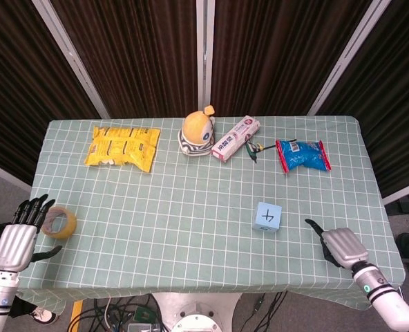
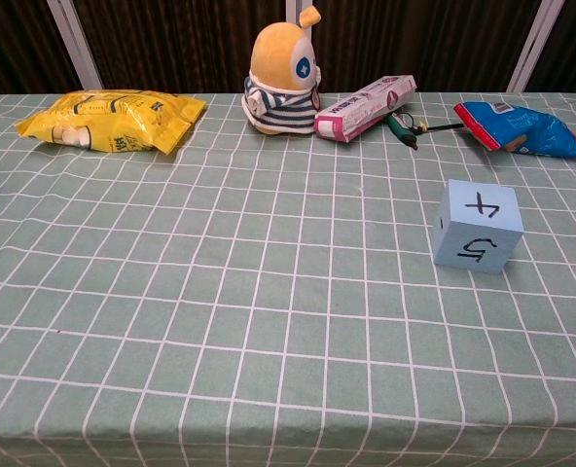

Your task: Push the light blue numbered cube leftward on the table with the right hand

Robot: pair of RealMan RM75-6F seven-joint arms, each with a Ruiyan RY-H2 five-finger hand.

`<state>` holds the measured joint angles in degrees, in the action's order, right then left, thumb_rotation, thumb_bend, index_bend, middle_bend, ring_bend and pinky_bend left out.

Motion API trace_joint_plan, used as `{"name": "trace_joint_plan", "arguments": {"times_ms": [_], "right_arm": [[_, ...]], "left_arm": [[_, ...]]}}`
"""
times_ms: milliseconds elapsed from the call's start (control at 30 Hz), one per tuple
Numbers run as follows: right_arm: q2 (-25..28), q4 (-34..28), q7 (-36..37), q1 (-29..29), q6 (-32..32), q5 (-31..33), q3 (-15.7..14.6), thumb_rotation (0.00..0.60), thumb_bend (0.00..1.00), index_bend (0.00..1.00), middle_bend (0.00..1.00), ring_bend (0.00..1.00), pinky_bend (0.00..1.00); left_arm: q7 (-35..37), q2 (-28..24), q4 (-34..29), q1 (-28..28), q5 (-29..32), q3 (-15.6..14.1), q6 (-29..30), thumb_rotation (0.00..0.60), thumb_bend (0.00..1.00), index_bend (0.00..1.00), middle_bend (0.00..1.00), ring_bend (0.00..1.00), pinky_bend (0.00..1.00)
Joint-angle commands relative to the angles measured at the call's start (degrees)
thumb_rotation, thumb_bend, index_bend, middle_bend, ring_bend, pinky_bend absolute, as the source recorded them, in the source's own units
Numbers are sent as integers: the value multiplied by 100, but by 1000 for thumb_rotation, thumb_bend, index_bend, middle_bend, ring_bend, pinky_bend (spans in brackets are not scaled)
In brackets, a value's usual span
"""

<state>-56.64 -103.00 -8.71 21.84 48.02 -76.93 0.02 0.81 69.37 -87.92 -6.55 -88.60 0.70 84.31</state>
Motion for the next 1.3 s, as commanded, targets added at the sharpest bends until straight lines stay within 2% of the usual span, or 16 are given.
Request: {"name": "trace_joint_plan", "arguments": {"times_ms": [33, 233, 600, 933, 1100, 1300], "right_arm": [[-6, -102, 146, 595, -774, 528, 170, 600, 1000, 0, 987, 874, 796], [-177, -14, 7, 963, -1121, 972, 208, 600, 1000, 0, 988, 874, 796], [-216, -43, -149, 1438, -1267, 1511, 288, 600, 1000, 0, 995, 874, 796], [-120, -75, -369, 2224, -1759, 2282, 323, 600, 1000, 0, 999, 874, 796], [37, -34, -457, 2806, -2234, 2859, 207, 600, 1000, 1, 1000, 876, 796], [223, 134, -429, 3730, -2959, 3639, -180, 600, 1000, 6, 1000, 880, 796]], "left_arm": [[42, -6, 49, 14, 40, -3, -19, 600, 0, 71, 0, 0, 6], [135, -12, 132, 18, 82, 0, -48, 600, 0, 72, 0, 0, 6], [166, -22, 152, -33, 72, 6, -116, 600, 0, 71, 0, 0, 6], [179, -51, 154, -21, 130, 7, -137, 600, 0, 71, 0, 0, 6], [215, -70, 167, -17, 168, 6, -167, 600, 0, 71, 0, 0, 6], [292, -65, 224, -14, 203, 8, -195, 600, 0, 71, 0, 0, 6]]}}
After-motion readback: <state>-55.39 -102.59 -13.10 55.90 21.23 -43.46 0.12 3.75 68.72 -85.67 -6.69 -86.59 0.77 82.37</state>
